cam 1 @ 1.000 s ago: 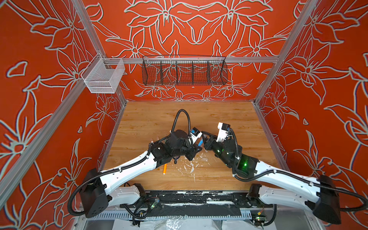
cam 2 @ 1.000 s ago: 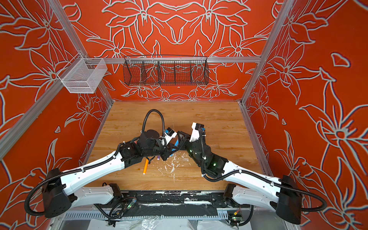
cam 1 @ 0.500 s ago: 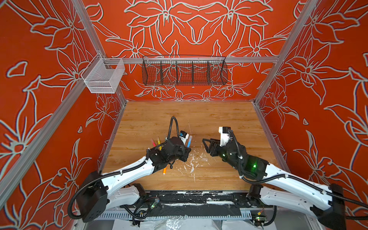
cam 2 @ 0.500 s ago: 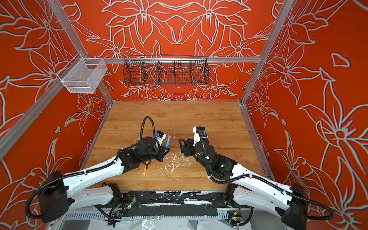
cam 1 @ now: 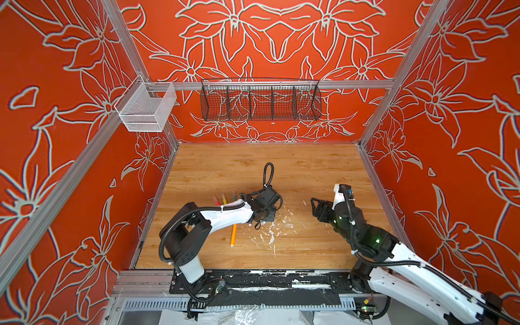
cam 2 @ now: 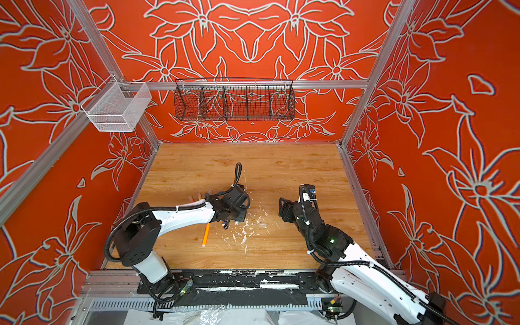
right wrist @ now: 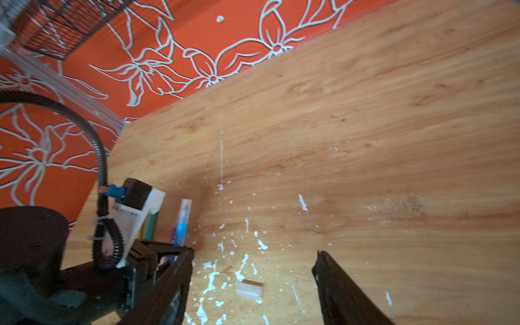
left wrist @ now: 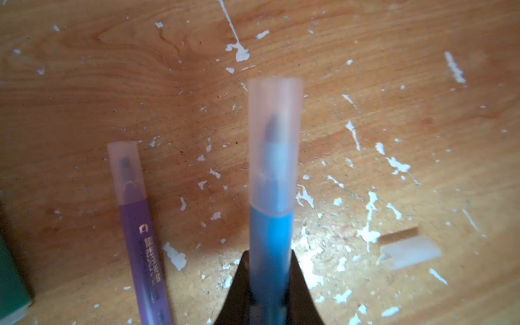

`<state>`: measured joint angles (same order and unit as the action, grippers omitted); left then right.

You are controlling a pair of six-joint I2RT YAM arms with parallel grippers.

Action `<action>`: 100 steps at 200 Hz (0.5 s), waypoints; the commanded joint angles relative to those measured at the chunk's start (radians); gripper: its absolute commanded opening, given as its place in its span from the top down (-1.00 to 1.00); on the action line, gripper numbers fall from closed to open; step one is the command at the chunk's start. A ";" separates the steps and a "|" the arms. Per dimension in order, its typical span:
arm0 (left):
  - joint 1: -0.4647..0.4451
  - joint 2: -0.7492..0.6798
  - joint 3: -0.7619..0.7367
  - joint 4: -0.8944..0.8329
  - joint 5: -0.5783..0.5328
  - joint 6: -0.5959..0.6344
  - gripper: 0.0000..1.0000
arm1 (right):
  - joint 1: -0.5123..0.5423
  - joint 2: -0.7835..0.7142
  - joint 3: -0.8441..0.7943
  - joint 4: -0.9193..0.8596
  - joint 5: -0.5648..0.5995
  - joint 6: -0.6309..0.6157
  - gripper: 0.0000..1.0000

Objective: Insert the pens into the pen caps
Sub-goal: 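Withdraw the right gripper while the left gripper lowers the capped blue marker, then set the capped blue marker beside the purple marker and open the left gripper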

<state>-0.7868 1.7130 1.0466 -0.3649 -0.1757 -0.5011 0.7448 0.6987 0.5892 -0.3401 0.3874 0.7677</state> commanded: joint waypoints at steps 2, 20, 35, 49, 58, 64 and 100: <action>0.000 0.043 0.045 -0.117 -0.073 -0.049 1.00 | -0.028 0.026 -0.017 -0.027 -0.021 0.010 -0.43; 0.000 0.072 0.058 -0.132 -0.083 -0.057 1.00 | -0.044 0.062 -0.016 -0.012 -0.040 0.006 -0.43; 0.000 0.093 0.068 -0.144 -0.084 -0.062 1.00 | -0.056 0.086 -0.018 0.006 -0.060 0.005 -0.42; 0.000 0.105 0.072 -0.144 -0.075 -0.061 1.00 | -0.063 0.096 -0.030 0.033 -0.078 0.004 -0.42; 0.000 0.112 0.072 -0.144 -0.070 -0.063 0.99 | -0.066 0.101 -0.040 0.050 -0.086 0.003 -0.42; 0.000 0.115 0.072 -0.144 -0.067 -0.063 0.94 | -0.069 0.105 -0.043 0.055 -0.091 0.003 -0.42; 0.000 0.119 0.087 -0.163 -0.059 -0.064 0.69 | -0.085 0.123 -0.046 0.070 -0.125 0.002 -0.40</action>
<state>-0.7868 1.8168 1.1061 -0.4797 -0.2256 -0.5442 0.6712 0.8173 0.5545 -0.3008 0.3008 0.7666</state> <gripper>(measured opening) 0.141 0.708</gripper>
